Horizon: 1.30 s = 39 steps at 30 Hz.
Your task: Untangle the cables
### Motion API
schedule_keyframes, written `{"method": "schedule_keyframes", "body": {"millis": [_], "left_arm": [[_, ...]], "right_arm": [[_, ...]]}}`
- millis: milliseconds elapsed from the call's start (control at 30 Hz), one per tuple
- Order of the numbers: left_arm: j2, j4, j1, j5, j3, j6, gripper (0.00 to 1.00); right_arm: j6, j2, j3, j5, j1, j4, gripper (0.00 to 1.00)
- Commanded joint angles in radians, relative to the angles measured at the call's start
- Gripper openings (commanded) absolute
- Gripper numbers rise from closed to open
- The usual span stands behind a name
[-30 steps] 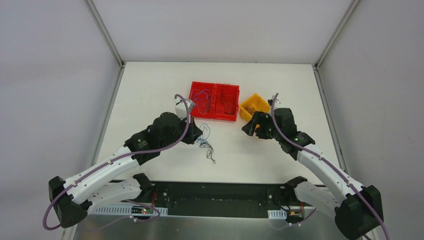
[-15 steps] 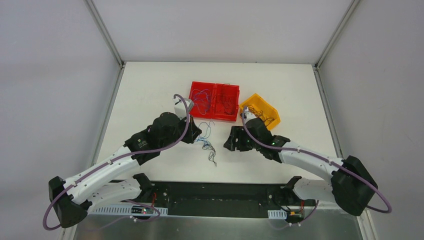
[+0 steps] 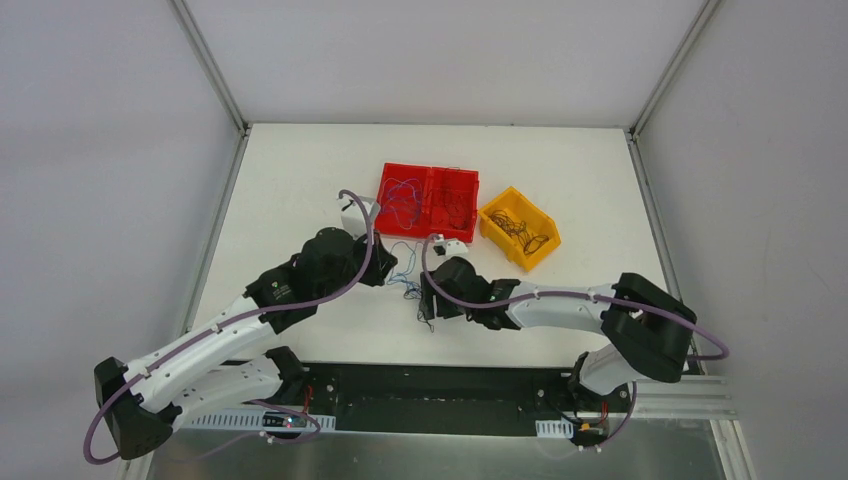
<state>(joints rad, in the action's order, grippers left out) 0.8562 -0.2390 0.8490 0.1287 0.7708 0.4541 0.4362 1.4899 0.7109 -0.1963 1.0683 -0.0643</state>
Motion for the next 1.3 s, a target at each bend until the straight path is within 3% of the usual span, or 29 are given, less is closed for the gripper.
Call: {"method": "schedule_keyframes", "body": {"millis": [0,233,300,367,500,633,867,1133,1267], "left_arm": [[-0.025,0.001,-0.003,0.064,-0.019,0.029,0.00],[-0.040,-0.012,-0.002,0.104,-0.035,0.037,0.00],[-0.037,-0.017,-0.003,0.125,-0.037,0.037,0.00],[-0.032,-0.020,-0.003,0.138,-0.040,0.042,0.00],[-0.021,-0.028,-0.002,0.173,-0.041,0.049,0.00],[-0.010,-0.059,-0.031,0.239,-0.047,0.071,0.00],[0.016,-0.091,-0.282,0.058,-0.098,0.214,0.00],[-0.038,-0.128,-0.365,0.105,-0.127,0.284,0.00],[-0.038,-0.125,-0.367,0.080,-0.121,0.290,0.00]], "right_arm": [[0.017,0.049,0.079,-0.148,0.053,0.004,0.67],[0.026,0.138,0.142,-0.225,0.093,0.103,0.64],[0.034,0.150,0.153,-0.249,0.096,0.140,0.59],[0.042,0.157,0.161,-0.271,0.096,0.174,0.48],[0.069,0.136,0.150,-0.331,0.096,0.242,0.14],[0.104,0.059,0.113,-0.418,0.091,0.326,0.00],[0.137,-0.214,-0.011,-0.416,-0.037,0.400,0.00],[0.102,-0.503,-0.107,-0.295,-0.275,0.448,0.00],[0.077,-0.546,-0.107,-0.247,-0.303,0.448,0.00]]}}
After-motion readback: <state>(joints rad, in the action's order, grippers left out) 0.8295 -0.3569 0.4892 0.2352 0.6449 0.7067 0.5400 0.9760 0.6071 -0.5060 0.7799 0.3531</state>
